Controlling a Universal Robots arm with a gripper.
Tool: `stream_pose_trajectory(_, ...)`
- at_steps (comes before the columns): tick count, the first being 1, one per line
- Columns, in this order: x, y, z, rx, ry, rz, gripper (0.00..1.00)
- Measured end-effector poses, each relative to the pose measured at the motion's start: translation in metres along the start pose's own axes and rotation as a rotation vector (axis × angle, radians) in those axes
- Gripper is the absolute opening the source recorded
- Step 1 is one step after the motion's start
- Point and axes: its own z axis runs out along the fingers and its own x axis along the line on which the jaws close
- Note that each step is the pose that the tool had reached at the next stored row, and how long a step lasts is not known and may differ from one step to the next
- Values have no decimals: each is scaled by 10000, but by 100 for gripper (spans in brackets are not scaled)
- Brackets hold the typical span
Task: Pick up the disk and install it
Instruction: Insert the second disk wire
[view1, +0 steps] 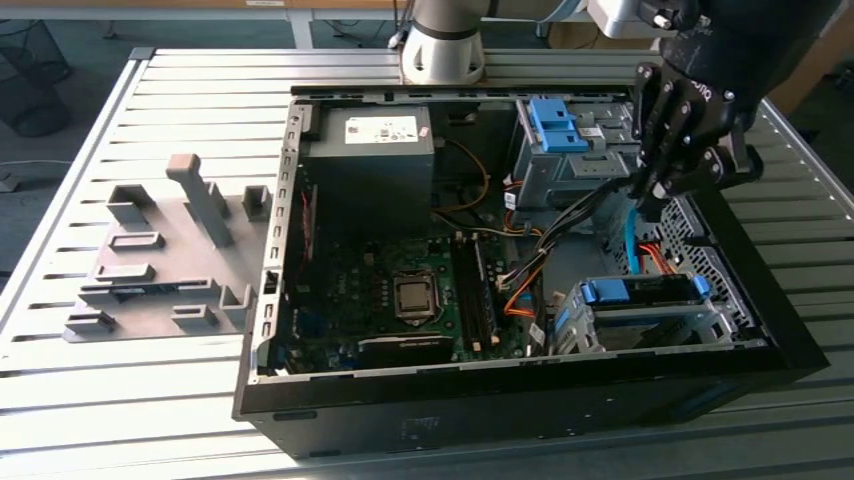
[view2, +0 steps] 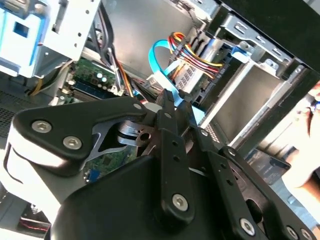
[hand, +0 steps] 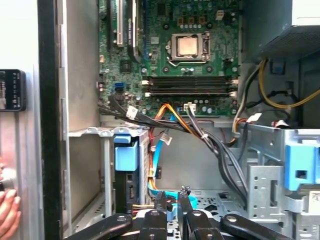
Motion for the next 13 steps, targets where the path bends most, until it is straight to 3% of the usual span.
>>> stream_pose_trajectory(5,-1,-19,20,8,462,13,24)
stream_pose_trajectory(8,-3,-26,39,13,695,14,24)
stream_pose_trajectory(9,-4,-26,50,13,737,13,24)
stream_pose_trajectory(13,-9,-25,118,15,773,10,24)
